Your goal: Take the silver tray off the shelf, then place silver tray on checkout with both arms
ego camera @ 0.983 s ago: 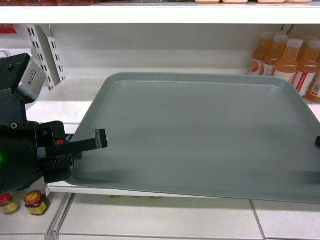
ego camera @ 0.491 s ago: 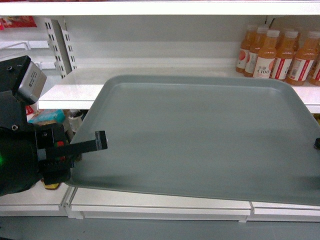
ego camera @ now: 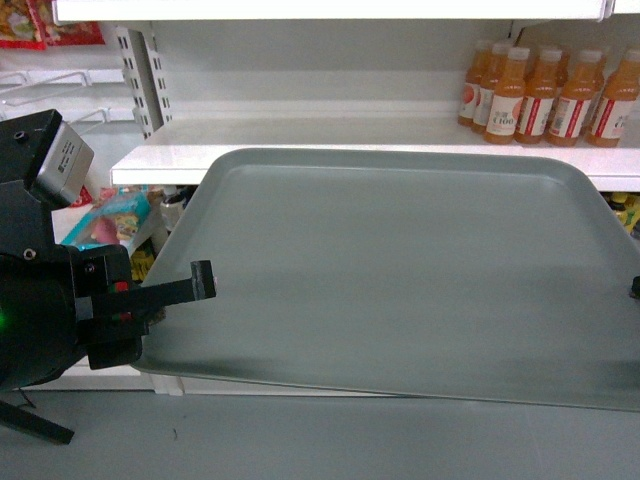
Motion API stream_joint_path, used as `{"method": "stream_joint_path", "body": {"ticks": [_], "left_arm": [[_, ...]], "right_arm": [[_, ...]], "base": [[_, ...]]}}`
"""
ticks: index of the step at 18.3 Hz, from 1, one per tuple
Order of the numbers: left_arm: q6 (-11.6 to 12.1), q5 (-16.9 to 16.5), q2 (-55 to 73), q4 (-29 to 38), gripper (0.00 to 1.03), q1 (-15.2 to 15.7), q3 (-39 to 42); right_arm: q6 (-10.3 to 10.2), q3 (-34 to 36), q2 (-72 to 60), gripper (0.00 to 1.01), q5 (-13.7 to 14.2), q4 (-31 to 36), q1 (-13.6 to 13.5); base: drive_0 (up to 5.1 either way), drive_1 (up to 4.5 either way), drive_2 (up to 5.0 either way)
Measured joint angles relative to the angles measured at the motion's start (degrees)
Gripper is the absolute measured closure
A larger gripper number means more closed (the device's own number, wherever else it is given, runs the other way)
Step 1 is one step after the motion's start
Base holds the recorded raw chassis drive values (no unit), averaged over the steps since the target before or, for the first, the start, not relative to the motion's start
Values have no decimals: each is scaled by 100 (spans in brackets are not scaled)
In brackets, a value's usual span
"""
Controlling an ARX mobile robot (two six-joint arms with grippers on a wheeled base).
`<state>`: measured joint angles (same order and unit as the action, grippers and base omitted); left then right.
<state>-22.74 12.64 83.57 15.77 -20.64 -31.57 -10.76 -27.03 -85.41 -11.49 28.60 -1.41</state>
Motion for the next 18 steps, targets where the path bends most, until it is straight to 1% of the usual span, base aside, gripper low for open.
{"method": "stream_joint_path", "body": {"ticks": [18], "left_arm": [[-2,9,13,-4,101,0,0]], "right_arm": [[-11,0,-2,98,-4,-26,-2]], "base": [[8,-418,433]]}}
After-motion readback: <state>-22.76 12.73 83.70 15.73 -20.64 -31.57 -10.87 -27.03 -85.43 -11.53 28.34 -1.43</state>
